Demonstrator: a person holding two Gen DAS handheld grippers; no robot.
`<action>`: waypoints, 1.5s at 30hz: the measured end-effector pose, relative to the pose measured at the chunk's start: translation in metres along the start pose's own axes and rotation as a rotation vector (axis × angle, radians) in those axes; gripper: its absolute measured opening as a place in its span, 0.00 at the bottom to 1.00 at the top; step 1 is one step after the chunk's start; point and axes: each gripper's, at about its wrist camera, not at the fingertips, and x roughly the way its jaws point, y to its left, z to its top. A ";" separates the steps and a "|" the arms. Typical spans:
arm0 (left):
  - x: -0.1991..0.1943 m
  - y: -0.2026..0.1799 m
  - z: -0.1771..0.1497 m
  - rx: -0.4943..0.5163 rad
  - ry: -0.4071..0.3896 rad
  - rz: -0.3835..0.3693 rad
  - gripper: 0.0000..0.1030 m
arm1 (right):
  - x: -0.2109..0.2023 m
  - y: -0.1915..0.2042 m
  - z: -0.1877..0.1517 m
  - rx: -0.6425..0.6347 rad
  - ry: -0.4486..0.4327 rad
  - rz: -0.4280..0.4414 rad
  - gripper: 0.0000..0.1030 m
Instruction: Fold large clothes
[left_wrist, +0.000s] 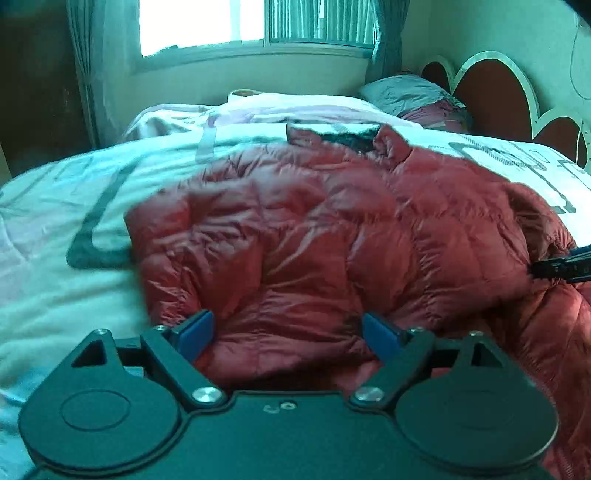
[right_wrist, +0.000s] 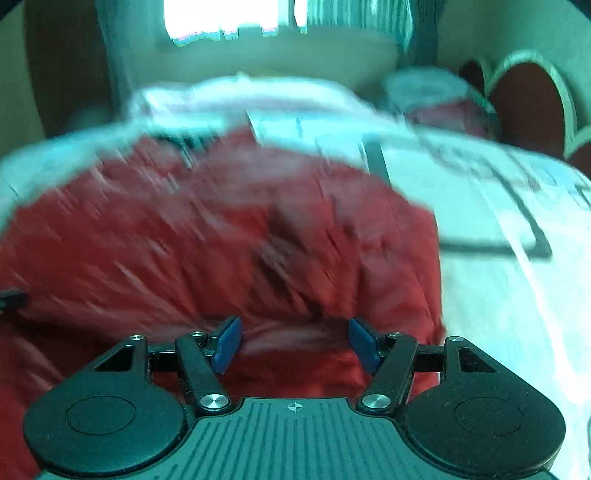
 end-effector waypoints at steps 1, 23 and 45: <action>0.000 -0.001 -0.001 0.003 -0.002 0.005 0.85 | 0.001 0.000 0.000 0.003 -0.003 0.001 0.63; 0.000 0.000 -0.007 0.025 -0.007 0.005 0.86 | 0.004 0.003 0.003 -0.010 0.020 -0.017 0.63; -0.136 0.001 -0.106 -0.028 0.122 0.157 0.70 | -0.158 -0.115 -0.133 0.194 -0.061 0.161 0.72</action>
